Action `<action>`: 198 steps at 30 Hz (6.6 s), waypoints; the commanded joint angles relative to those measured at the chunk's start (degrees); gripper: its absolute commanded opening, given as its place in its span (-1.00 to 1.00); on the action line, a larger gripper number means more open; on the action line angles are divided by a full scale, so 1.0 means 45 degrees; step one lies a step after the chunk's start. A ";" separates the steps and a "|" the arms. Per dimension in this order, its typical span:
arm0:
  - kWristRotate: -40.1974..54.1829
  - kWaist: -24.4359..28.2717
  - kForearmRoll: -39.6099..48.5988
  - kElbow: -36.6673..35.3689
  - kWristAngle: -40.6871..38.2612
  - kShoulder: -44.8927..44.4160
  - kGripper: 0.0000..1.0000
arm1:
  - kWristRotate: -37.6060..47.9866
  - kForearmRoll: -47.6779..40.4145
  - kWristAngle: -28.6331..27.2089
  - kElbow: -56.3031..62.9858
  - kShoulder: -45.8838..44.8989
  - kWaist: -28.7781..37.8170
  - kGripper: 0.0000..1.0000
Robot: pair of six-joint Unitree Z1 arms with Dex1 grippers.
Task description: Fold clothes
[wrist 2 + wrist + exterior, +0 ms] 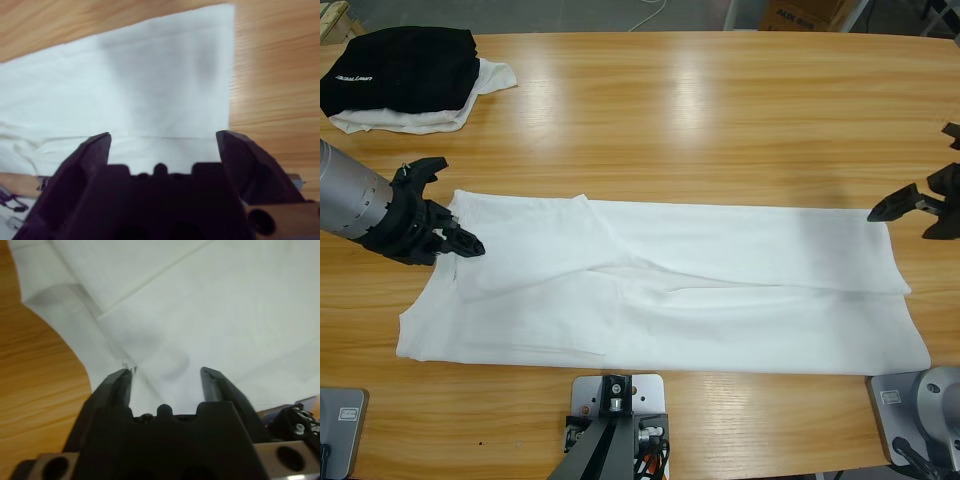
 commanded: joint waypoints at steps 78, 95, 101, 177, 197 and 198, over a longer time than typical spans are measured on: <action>-0.4432 -0.0987 -0.8594 0.6135 -0.0038 -0.5007 0.99 | 0.3839 -0.7415 -0.0670 0.4712 -0.3211 0.2854 1.00; -0.3374 -0.1162 -0.4629 0.2686 0.0383 -0.3062 0.98 | 0.8222 -0.4095 -0.0838 0.4524 -0.0589 -0.0803 1.00; -0.3210 -0.1162 -0.4336 0.2080 0.0360 -0.2858 0.98 | 0.8148 -0.4005 0.0490 0.4442 0.0161 -0.0853 1.00; 1.2173 -0.2557 0.1652 -0.7615 0.1790 0.7208 0.97 | 0.8550 -0.6732 0.0162 0.5755 -0.0664 0.0744 1.00; 1.1583 -0.2729 0.1660 -0.7920 0.0774 0.5364 1.00 | 0.7628 -0.8341 0.1712 0.6235 0.0344 -0.1014 0.96; 1.1486 -0.2666 0.1660 -0.7912 0.0598 0.5220 1.00 | 0.7628 -0.8341 0.1712 0.6267 0.0321 -0.1014 0.96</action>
